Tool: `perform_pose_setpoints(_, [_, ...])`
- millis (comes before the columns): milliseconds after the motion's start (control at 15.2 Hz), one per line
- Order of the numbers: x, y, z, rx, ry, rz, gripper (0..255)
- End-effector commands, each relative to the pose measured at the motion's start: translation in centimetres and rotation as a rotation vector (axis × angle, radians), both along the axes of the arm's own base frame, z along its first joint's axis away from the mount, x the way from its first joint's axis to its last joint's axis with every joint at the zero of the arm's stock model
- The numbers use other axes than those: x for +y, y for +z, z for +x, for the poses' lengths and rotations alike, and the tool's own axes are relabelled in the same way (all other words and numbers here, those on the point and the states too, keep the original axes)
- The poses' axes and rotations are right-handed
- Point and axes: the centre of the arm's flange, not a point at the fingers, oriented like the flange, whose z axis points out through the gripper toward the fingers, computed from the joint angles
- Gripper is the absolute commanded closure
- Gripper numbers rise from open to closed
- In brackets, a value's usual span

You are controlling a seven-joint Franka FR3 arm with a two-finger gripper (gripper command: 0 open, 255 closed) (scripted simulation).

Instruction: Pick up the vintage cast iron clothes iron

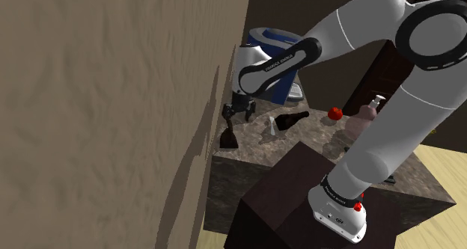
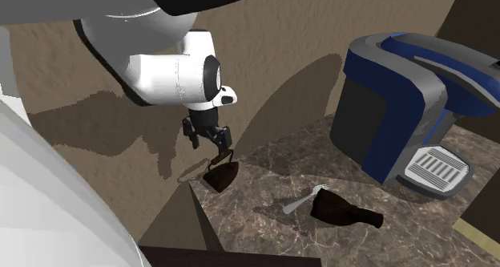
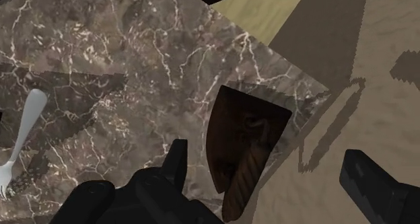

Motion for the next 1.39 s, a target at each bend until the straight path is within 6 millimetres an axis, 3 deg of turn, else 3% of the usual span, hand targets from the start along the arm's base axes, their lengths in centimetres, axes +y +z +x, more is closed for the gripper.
perform_pose_setpoints(0, [0.4,-2.5,1.0,0.016,-0.021,-0.005,0])
perform_pose_setpoints(132, [0.6,-4.9,1.8,0.031,-0.039,-0.010,0])
perform_pose_setpoints(726, [0.6,-8.9,1.8,0.031,-0.039,-0.010,0])
perform_pose_setpoints(792, [0.6,-8.9,1.9,0.031,-0.039,-0.010,255])
perform_pose_setpoints(1320, [0.6,-8.8,1.9,0.031,-0.039,-0.010,255])
